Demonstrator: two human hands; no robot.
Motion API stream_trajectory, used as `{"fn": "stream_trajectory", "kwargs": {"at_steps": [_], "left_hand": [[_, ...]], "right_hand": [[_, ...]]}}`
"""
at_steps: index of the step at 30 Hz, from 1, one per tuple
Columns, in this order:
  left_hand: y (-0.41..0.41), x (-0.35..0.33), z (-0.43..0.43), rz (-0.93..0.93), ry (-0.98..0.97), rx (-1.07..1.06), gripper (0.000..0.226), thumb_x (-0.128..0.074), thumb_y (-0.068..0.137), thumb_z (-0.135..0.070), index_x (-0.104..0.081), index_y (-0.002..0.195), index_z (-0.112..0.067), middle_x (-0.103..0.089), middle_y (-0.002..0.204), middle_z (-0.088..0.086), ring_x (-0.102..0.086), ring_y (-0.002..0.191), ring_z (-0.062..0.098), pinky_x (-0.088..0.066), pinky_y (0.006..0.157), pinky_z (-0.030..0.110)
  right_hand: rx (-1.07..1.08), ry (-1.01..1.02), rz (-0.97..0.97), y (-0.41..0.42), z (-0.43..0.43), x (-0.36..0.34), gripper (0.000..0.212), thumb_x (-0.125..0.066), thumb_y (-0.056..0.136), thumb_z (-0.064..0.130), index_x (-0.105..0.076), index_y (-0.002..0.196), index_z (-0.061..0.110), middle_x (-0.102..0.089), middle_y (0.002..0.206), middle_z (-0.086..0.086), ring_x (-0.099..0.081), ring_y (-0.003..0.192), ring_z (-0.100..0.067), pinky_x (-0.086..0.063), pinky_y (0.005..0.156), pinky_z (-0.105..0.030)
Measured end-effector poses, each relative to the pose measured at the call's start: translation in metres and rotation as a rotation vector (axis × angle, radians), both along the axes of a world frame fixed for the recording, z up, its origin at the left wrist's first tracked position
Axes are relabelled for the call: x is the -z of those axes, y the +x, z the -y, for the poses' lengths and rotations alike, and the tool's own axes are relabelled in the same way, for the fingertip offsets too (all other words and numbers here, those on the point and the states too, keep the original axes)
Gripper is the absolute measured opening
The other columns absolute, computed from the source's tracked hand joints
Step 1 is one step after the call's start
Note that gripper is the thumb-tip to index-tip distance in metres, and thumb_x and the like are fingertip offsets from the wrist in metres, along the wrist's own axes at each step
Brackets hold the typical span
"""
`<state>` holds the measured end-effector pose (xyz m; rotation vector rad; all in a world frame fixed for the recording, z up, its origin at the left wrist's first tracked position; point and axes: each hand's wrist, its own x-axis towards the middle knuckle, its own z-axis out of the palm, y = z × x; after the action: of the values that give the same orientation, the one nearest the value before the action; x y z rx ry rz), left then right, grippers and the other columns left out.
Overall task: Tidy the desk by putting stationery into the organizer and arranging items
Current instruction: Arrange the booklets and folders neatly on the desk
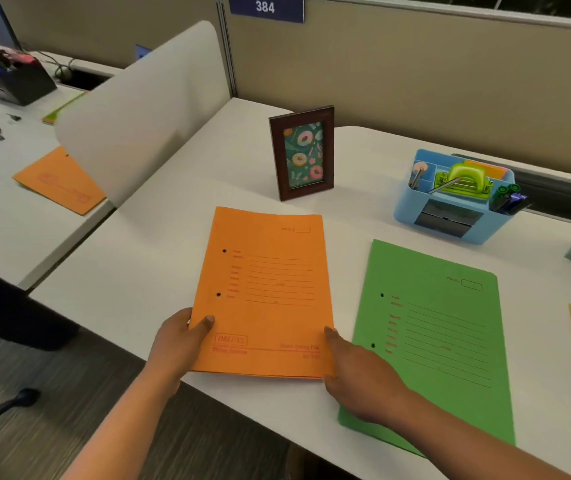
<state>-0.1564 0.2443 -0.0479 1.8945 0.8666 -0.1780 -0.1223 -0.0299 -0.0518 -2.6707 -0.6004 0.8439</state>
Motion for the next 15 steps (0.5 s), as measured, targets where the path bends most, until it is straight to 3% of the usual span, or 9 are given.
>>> {"fn": "stream_trajectory", "kwargs": {"at_steps": [2,4,8,11,15], "left_hand": [[-0.006,-0.015,-0.003,0.065,-0.08,-0.023,0.021,-0.053,0.098,-0.031,-0.06,0.116,-0.022,-0.073,0.096,-0.001,-0.071,0.084,0.018,-0.053,0.069,0.033],[-0.014,-0.032,-0.003,0.138,-0.155,-0.059,0.021,-0.055,0.097,-0.029,-0.061,0.117,-0.024,-0.075,0.095,0.0,-0.072,0.084,0.019,-0.054,0.07,0.033],[-0.034,-0.062,0.003,0.229,-0.282,-0.06,0.027,-0.056,0.093,-0.031,-0.062,0.119,-0.024,-0.075,0.099,0.006,-0.072,0.09,0.027,-0.054,0.084,0.05],[-0.041,-0.078,0.017,0.251,-0.432,-0.053,0.032,-0.056,0.089,-0.029,-0.061,0.119,-0.02,-0.074,0.102,0.013,-0.071,0.092,0.034,-0.053,0.086,0.052],[-0.036,-0.083,0.051,0.235,-0.541,0.016,0.03,-0.055,0.09,-0.021,-0.061,0.119,-0.015,-0.073,0.103,0.017,-0.071,0.092,0.037,-0.06,0.076,0.046]], "right_hand": [[0.042,0.057,-0.036,0.003,0.002,0.002,0.068,-0.047,0.097,0.035,-0.013,0.154,0.022,-0.041,0.149,0.002,-0.052,0.123,-0.021,-0.044,0.098,-0.036],[0.202,0.215,-0.074,0.007,0.004,0.002,0.063,-0.052,0.096,0.038,-0.024,0.151,0.026,-0.043,0.148,0.006,-0.057,0.116,-0.016,-0.044,0.1,-0.033],[0.615,0.576,-0.234,0.014,0.013,-0.011,0.046,-0.051,0.098,0.036,-0.041,0.142,0.026,-0.051,0.137,0.013,-0.061,0.103,-0.008,-0.048,0.091,-0.031],[0.795,0.867,-0.395,0.012,0.024,-0.03,0.027,-0.044,0.102,0.031,-0.058,0.124,0.026,-0.071,0.112,0.007,-0.069,0.097,-0.012,-0.052,0.082,-0.032],[0.966,1.042,-0.275,0.003,0.055,-0.038,0.021,-0.048,0.099,0.018,-0.06,0.116,0.022,-0.075,0.101,-0.002,-0.071,0.09,-0.018,-0.055,0.077,-0.037]]}}
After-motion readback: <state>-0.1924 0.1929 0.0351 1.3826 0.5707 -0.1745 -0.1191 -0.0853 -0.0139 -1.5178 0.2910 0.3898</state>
